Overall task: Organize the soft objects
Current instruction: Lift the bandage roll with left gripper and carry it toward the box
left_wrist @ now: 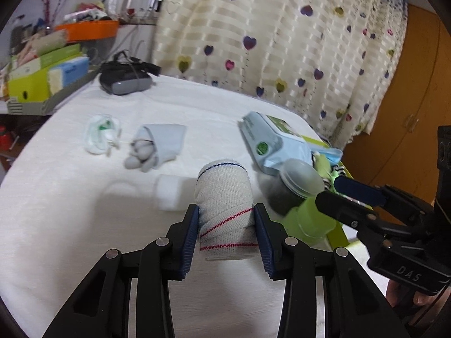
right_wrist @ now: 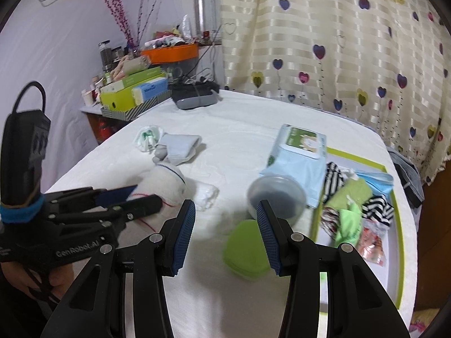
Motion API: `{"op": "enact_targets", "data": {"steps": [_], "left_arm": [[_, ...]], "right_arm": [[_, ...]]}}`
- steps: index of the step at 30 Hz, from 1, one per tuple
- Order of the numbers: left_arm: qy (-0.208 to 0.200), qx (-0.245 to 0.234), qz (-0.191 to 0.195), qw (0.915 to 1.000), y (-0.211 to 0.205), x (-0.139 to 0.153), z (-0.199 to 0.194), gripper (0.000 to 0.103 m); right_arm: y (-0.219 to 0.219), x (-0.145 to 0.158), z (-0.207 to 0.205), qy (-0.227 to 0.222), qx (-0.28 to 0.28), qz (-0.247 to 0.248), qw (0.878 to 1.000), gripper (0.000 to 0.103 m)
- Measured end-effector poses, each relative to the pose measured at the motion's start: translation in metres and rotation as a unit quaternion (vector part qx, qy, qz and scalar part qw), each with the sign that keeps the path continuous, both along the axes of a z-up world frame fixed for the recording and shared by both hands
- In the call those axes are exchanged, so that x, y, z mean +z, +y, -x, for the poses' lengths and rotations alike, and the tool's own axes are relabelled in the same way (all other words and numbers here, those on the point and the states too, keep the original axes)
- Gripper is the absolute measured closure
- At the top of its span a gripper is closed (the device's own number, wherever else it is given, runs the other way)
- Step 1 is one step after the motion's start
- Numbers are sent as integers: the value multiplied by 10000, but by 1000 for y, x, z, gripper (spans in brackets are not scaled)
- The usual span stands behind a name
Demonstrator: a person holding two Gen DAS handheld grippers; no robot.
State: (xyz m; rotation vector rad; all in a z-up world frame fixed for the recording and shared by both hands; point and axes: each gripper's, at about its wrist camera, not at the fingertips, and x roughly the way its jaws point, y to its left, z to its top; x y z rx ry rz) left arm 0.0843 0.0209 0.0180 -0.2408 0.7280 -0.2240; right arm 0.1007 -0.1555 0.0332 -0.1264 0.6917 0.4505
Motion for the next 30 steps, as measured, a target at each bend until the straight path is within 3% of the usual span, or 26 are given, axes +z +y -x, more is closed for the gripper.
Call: {"op": "enact_targets", "data": {"steps": [15, 30], "left_arm": [[50, 570, 33, 9984, 48, -12, -4, 65], [205, 902, 158, 9956, 83, -30, -13, 65]], "right_arm": [[50, -21, -22, 281, 491, 204, 9982, 56], [101, -56, -53, 616, 809, 954, 9902, 56]]}}
